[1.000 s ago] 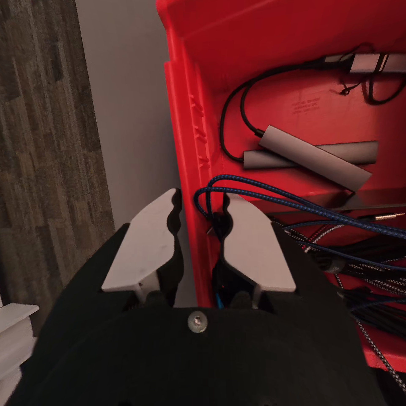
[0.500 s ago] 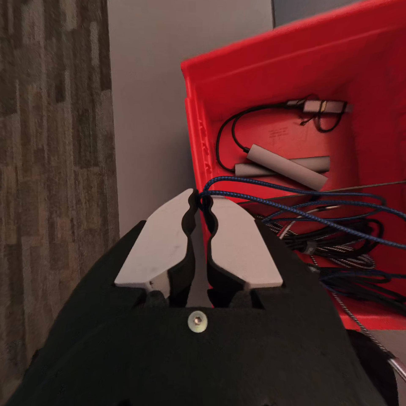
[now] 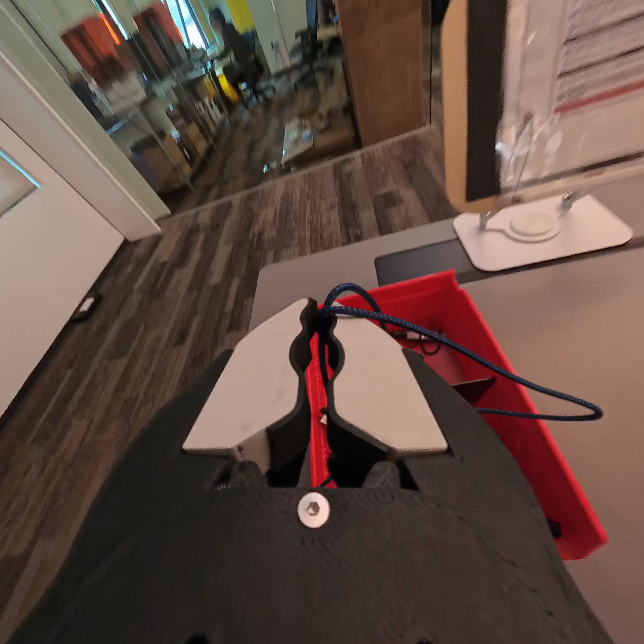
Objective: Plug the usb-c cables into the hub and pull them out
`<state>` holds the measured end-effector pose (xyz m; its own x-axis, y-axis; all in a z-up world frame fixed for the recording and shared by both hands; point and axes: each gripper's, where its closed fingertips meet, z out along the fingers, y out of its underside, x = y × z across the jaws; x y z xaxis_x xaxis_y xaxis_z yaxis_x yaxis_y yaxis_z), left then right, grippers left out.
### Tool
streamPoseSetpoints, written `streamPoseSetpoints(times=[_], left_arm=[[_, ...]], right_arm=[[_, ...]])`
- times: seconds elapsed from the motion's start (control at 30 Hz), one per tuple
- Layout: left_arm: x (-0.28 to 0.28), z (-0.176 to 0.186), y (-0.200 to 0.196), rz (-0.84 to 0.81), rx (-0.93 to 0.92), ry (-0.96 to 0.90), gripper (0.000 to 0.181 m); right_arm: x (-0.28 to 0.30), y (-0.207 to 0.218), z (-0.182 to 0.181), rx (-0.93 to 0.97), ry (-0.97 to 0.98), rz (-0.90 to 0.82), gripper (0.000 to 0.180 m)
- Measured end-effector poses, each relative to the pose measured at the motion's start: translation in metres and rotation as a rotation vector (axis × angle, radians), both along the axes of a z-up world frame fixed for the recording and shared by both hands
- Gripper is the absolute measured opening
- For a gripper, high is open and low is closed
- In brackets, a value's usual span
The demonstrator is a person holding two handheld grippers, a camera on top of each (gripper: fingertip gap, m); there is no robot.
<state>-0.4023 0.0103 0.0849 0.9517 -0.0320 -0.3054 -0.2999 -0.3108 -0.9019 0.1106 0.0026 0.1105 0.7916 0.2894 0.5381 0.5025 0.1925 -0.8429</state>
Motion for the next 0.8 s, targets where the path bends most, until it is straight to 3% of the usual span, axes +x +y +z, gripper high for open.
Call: streamPoseSetpoints(times=[0.03,0.33,0.53,0.67,0.8], left_arm=[[0.006,0.008,-0.004,-0.015,0.03,-0.001,0.004],[0.035,0.039,-0.024,-0.1,0.159,-0.032,0.003],[0.063,0.052,0.016,-0.225,0.045,0.017,0.004],[0.09,0.092,0.031,-0.313,-0.004,0.051,0.003],[0.118,0.16,0.026,-0.366,0.014,0.049,0.003]], right_arm=[[-0.001,0.0,0.0,-0.002,-0.001,0.002,0.044],[-0.016,0.003,-0.009,-0.033,-0.035,0.045,0.044],[-0.04,0.003,-0.025,-0.127,0.002,0.184,0.044],[-0.073,0.001,-0.037,-0.179,0.011,0.317,0.045],[-0.114,-0.015,-0.041,-0.249,0.123,0.553,0.05]])
